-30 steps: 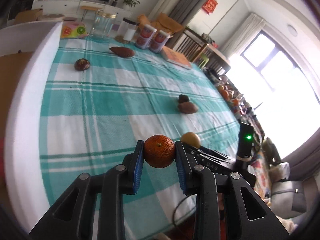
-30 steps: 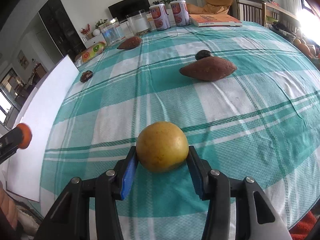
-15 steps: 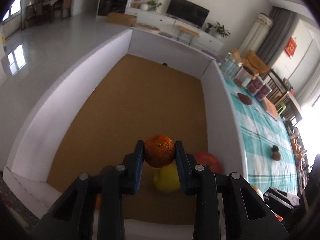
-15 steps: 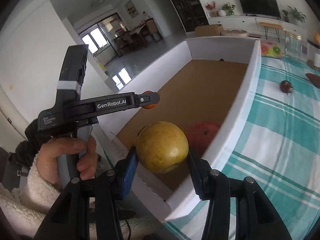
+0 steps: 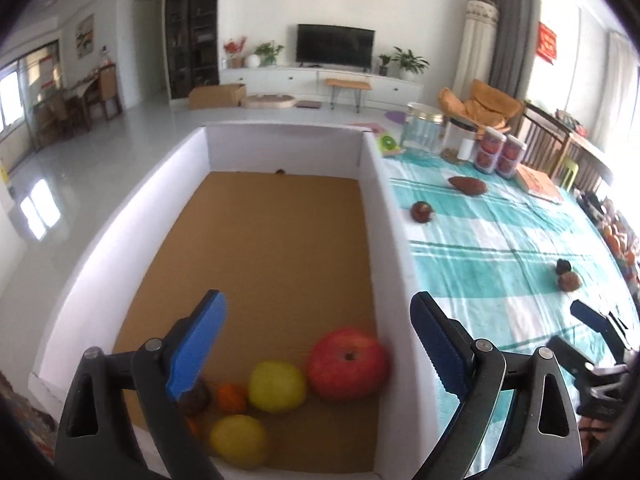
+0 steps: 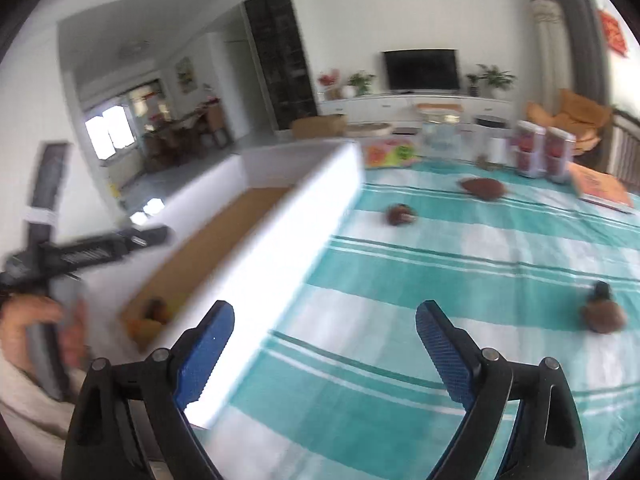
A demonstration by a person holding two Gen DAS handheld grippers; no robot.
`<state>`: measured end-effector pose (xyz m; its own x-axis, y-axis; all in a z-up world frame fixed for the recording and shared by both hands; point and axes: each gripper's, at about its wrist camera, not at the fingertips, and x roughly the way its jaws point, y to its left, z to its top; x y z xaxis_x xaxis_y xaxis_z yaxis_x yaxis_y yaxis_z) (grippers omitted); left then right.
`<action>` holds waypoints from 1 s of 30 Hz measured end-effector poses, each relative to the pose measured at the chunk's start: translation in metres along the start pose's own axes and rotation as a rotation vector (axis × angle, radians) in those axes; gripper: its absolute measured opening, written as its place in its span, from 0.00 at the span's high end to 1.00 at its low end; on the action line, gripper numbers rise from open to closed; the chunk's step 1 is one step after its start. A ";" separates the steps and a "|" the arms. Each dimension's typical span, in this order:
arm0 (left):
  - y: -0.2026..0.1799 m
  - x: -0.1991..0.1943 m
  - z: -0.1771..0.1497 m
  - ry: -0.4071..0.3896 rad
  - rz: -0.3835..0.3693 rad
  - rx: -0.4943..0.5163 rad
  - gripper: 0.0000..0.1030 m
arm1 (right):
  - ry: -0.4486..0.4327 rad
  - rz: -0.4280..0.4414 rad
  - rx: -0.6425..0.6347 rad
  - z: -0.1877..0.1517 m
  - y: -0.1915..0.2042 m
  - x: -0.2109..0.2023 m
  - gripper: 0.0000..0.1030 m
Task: Organize fruits
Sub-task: 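Return both tools over the table toward the sweet potatoes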
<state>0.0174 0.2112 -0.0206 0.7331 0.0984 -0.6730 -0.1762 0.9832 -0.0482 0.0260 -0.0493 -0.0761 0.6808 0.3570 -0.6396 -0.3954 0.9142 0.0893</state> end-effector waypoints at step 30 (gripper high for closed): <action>-0.180 0.057 -0.066 0.230 -0.314 0.312 0.07 | -0.068 -0.216 0.687 -0.072 -0.166 -0.030 0.11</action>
<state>0.0475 0.0295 -0.0988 0.5494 -0.2115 -0.8084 0.2600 0.9627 -0.0751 0.0270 -0.2259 -0.1268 0.7456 0.1451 -0.6504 0.2140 0.8721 0.4400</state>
